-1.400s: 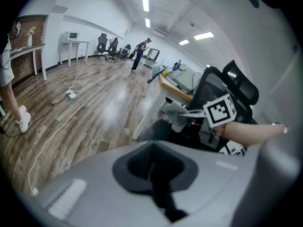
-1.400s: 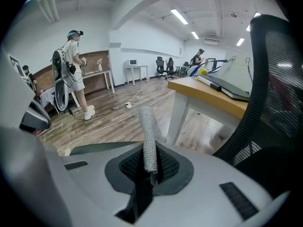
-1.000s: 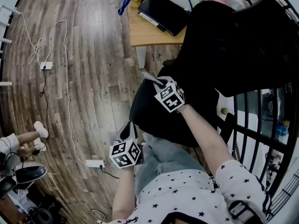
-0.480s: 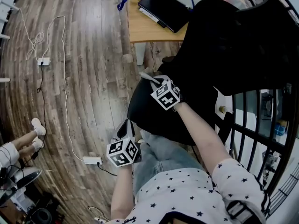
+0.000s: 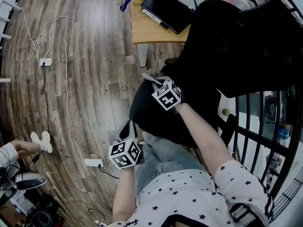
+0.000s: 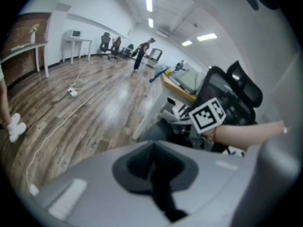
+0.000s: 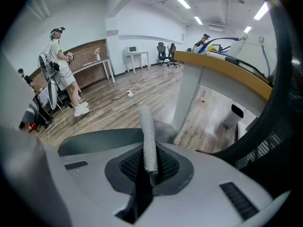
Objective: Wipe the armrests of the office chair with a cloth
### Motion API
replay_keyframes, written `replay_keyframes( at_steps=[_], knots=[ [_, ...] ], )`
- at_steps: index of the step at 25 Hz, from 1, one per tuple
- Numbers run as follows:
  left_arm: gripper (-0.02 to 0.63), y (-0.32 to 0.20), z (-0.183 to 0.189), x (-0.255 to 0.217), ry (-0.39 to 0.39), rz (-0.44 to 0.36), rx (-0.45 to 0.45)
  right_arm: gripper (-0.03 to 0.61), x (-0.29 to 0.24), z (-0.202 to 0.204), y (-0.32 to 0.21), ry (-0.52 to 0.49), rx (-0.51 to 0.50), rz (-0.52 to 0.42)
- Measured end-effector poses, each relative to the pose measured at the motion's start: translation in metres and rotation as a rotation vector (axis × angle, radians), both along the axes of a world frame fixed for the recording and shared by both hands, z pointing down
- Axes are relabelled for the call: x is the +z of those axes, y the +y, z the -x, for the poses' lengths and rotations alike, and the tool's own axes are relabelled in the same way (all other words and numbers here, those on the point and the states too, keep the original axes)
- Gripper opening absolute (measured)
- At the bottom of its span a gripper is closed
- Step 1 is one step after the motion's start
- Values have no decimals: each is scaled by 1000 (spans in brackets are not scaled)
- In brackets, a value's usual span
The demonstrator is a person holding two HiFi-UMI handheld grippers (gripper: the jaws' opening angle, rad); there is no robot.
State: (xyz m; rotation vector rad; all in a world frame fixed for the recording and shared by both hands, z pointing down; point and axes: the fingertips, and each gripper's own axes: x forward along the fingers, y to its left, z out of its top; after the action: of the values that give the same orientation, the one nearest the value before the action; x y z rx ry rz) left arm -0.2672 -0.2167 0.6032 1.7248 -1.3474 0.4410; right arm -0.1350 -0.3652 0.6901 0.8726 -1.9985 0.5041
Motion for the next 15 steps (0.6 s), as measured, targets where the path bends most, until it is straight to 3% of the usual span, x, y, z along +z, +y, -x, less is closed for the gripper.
replay_keyframes(
  at_steps=[15],
  knots=[
    [8,12,3,-9,-5,-20,-19,26,0,16,28,-8,-30,16]
  ],
)
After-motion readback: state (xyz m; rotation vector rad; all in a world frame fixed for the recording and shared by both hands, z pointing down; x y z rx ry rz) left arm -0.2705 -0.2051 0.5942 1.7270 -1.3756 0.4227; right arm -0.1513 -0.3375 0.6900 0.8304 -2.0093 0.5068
